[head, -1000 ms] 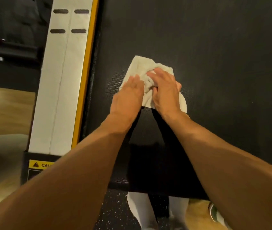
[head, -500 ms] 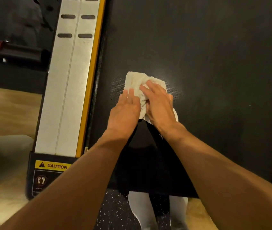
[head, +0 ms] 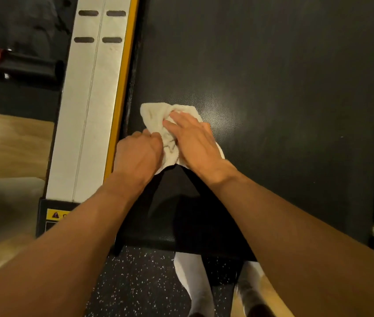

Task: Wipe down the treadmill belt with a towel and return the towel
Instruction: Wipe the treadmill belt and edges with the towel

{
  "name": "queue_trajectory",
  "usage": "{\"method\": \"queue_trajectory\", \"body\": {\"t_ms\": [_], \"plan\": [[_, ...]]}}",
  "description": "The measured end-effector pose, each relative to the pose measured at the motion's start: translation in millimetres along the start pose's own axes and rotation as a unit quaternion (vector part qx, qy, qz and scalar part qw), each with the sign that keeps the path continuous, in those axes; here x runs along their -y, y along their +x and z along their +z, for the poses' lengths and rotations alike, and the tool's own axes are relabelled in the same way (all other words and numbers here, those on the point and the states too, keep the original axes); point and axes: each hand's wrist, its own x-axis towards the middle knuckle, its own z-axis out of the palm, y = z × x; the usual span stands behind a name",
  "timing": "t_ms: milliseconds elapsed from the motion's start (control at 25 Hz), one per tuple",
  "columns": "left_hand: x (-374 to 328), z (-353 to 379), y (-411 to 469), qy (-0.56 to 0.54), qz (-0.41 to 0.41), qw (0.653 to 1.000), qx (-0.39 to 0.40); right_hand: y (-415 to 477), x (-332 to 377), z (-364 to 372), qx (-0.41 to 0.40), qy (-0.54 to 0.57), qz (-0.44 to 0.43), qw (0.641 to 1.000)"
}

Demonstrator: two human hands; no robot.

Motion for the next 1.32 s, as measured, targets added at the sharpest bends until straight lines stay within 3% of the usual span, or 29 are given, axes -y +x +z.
{"method": "queue_trajectory", "body": {"t_ms": [80, 160, 280, 440, 640, 760, 880, 1000, 1200, 1320], "plan": [[-6.0, -2.8, -1.0, 0.057, 0.034, 0.998, -0.005, -1.6, -14.5, -12.1, 0.018, 0.022, 0.011, 1.0], [-12.1, -2.8, 2.4, 0.065, 0.021, 0.998, 0.003, 3.3, -11.3, -8.0, 0.025, -0.061, 0.0, 0.998], [-21.5, -1.5, 6.4, -0.028, -0.035, 0.998, 0.037, -2.4, 5.1, 8.5, 0.003, -0.089, 0.0, 0.996], [-46.2, 5.9, -7.6, -0.073, -0.029, 0.996, 0.038, -36.9, -35.2, -17.6, 0.036, -0.08, -0.05, 0.995], [-104.4, 7.6, -12.7, -0.135, -0.065, 0.988, 0.041, -55.3, -66.5, -45.1, 0.02, -0.022, 0.04, 0.999], [-108.8, 5.3, -5.8, -0.147, -0.104, 0.983, 0.026, -53.7, -67.3, -30.0, -0.007, -0.066, 0.002, 0.998], [-123.4, 12.3, -25.9, -0.147, -0.08, 0.986, -0.008, -86.8, -88.8, -27.0, -0.005, -0.058, -0.013, 0.998], [-157.7, 16.1, -42.1, -0.171, -0.011, 0.985, 0.02, -113.8, -122.0, -52.4, 0.004, -0.077, 0.003, 0.997], [-176.5, -3.3, 0.5, -0.161, -0.055, 0.985, 0.02, -109.3, -124.0, -61.9, -0.017, -0.044, 0.053, 0.997], [-194.5, -0.5, -20.0, -0.13, -0.001, 0.991, 0.04, -137.7, -146.7, -64.7, 0.0, -0.058, 0.018, 0.998]]}}
